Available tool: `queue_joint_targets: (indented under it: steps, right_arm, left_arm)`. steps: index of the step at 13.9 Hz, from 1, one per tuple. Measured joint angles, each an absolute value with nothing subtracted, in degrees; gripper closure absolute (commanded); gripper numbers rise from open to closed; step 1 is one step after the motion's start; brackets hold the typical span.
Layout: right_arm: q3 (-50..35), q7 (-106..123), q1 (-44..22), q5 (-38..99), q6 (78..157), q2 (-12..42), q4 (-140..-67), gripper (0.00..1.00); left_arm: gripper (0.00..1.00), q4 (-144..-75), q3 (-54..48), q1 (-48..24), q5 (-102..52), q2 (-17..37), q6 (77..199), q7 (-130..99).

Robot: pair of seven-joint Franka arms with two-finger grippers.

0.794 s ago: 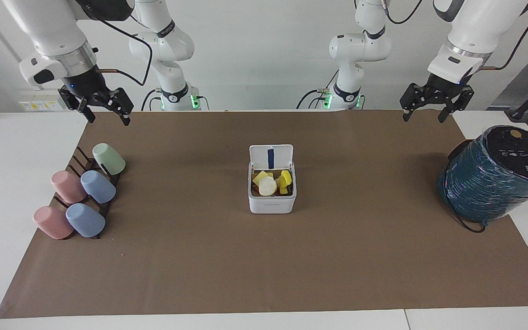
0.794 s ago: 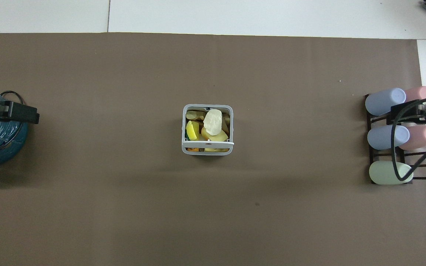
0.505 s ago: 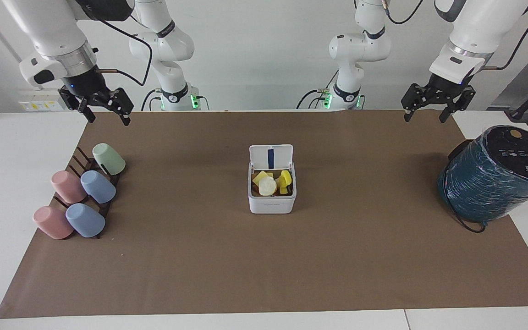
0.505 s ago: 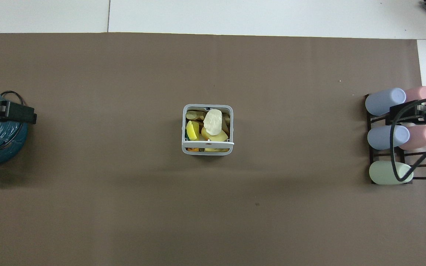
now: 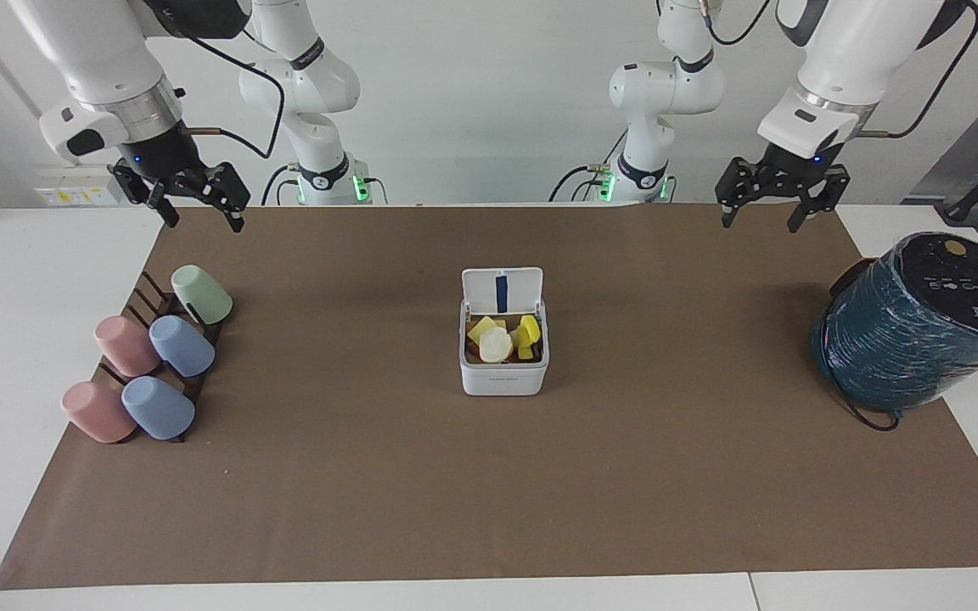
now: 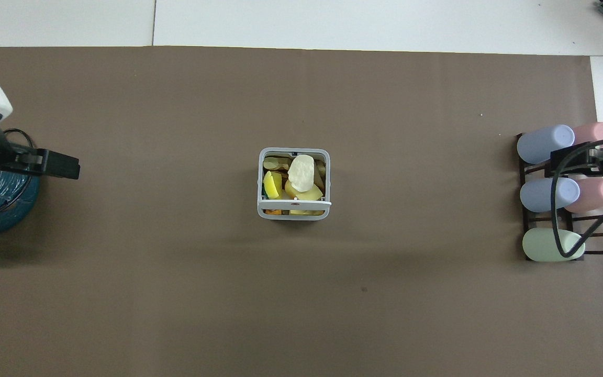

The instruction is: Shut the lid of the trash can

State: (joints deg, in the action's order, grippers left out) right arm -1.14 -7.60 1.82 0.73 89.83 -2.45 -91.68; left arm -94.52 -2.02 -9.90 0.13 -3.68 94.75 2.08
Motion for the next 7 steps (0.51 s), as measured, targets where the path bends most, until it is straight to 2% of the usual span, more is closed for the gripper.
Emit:
queue_joint_targets:
  steps: [1, 2, 4, 5, 6, 7]
  right_arm:
    - [-1.14, -7.60, 1.82, 0.73, 89.83, -2.45, -91.68, 0.00]
    - [-1.14, -7.60, 1.82, 0.73, 89.83, -2.45, -91.68, 0.00]
    - [-1.14, -7.60, 1.82, 0.73, 89.83, -2.45, -91.68, 0.00]
    - [-1.14, -7.60, 1.82, 0.73, 89.83, -2.45, -91.68, 0.00]
    - [-1.14, -7.60, 1.82, 0.73, 89.83, -2.45, -91.68, 0.00]
    - [-1.14, -7.60, 1.82, 0.73, 89.83, -2.45, -91.68, 0.00]
  left_arm:
    - [0.07, -96.57, -2.14, -12.50, 0.13, -4.42, 96.34, 0.75]
    - [0.24, -98.54, -2.24, -15.08, 0.13, -5.18, 97.78, -1.16]
    - [0.67, -101.92, -2.36, -19.93, 0.13, -6.78, 100.80, -5.52]
    - [0.82, -103.37, -2.41, -22.17, 0.13, -7.43, 102.98, -8.39]
    - [0.93, -104.60, -2.48, -24.24, 0.13, -7.77, 105.30, -11.46]
    - [0.98, -105.52, -2.48, -25.99, 0.13, -7.77, 107.14, -14.13]
